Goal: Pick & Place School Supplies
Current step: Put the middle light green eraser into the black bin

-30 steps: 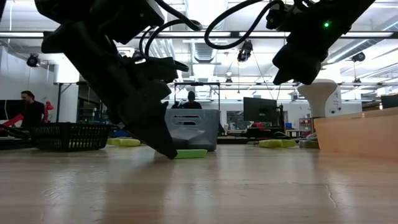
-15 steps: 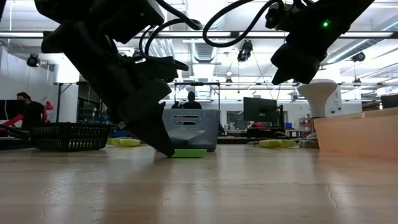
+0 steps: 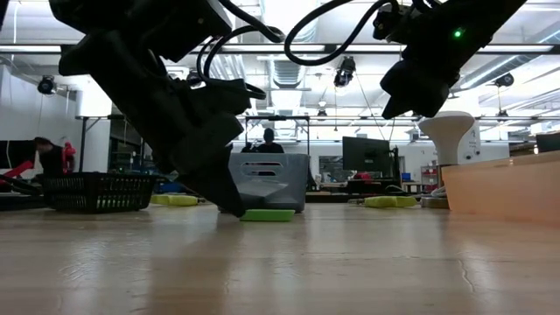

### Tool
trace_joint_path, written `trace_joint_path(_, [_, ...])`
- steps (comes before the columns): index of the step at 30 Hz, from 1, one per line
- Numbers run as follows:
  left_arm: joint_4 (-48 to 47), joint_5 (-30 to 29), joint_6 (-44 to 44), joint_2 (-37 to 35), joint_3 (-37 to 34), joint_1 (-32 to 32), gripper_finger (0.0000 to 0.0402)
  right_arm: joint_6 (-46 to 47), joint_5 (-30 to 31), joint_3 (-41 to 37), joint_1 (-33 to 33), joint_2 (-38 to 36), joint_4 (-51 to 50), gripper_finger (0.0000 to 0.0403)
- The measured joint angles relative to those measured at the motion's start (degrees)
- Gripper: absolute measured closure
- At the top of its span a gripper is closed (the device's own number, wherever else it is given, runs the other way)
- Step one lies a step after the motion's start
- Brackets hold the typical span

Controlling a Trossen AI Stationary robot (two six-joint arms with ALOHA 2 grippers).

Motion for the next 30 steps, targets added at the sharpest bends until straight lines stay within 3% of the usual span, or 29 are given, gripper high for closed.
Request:
trace_joint_path(4, [-0.1,0.1,4.4,-0.1,0.2,0.0,0.0322,0.0,0.0,0.0,0.0,0.0,0.1,0.0360])
trace_joint_path(10, [2.7,1.9,24.9,-0.1,1.3,0.0,0.0238,0.0,0.0,0.0,0.0,0.0,0.2,0.0360])
trace_joint_path(14, [7.6,2.2,33.7,-0.2,1.2,0.2,0.0199,0.0,0.0,0.0,0.0,0.0,0.5,0.0360])
trace_joint_path(18, [11.6,3.5,38.5,-0.1,1.1,1.5,0.0187,0.0,0.0,0.0,0.0,0.0,1.2,0.0360])
trace_joint_path(26, [11.9,14.0,36.8,-0.1,1.0,6.7,0.0188,0.0,0.0,0.0,0.0,0.0,1.5,0.0360])
trace_joint_path(30, [11.5,14.9,37.2,-0.1,1.0,7.1,0.0188,0.0,0.0,0.0,0.0,0.0,1.6,0.0360])
